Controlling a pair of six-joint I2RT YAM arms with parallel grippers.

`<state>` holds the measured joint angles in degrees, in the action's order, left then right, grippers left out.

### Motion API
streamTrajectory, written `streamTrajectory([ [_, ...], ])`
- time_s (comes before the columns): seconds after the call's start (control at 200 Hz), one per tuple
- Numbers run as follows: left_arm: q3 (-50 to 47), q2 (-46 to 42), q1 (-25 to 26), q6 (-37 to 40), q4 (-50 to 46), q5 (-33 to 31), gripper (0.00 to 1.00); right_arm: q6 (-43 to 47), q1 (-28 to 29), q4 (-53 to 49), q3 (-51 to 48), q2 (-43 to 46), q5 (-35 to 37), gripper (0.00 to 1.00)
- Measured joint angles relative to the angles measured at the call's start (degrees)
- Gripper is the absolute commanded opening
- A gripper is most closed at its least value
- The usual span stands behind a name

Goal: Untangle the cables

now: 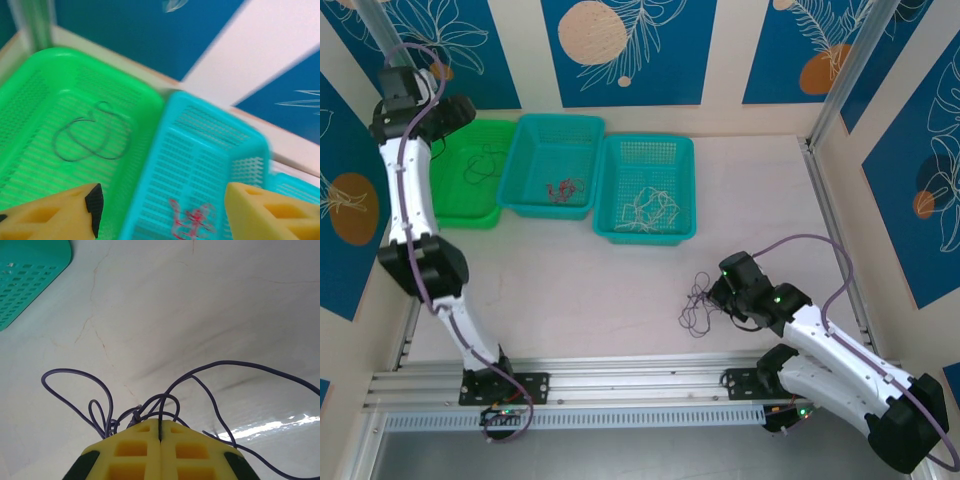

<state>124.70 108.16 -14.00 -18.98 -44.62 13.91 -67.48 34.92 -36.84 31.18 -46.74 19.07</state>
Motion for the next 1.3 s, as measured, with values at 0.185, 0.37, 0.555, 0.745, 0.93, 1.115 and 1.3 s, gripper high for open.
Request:
streamTrajectory([
  [0.185, -26.2, -23.9, 10.0, -3.0, 14.9, 9.2, 0.68, 0.1, 0.0, 2.6, 1.2, -3.2, -1.4, 0.0],
  [0.37, -46.3, -36.5, 26.2, -5.2, 25.6, 15.5, 0.67, -0.7, 0.0, 7.7, 1.3, -5.3, -5.3, 0.0],
  [0.555, -66.1, -40.5, 40.7, -8.3, 33.7, 18.7, 0.65, -3.5, 0.0, 13.1, 0.9, -6.2, -9.5, 0.0],
  [0.745, -76.8, -36.9, 52.2, -9.5, 39.4, 20.6, 0.62, -5.0, -0.2, 16.1, 0.9, -7.8, -12.1, 0.0],
  [0.93, -81.8, -26.6, 56.2, -13.3, 50.6, 23.6, 0.6, -5.5, -0.1, 16.5, 1.2, -9.2, -13.4, 0.0],
  [1.115, -82.6, -18.3, 57.9, -14.9, 57.0, 24.8, 0.51, -6.3, 0.0, 16.5, 1.8, -9.4, -13.6, 0.0],
  [1.3, -82.8, -14.1, 58.3, -15.7, 60.8, 27.3, 0.29, -6.6, 0.0, 16.1, 1.8, -9.2, -13.5, 0.0],
])
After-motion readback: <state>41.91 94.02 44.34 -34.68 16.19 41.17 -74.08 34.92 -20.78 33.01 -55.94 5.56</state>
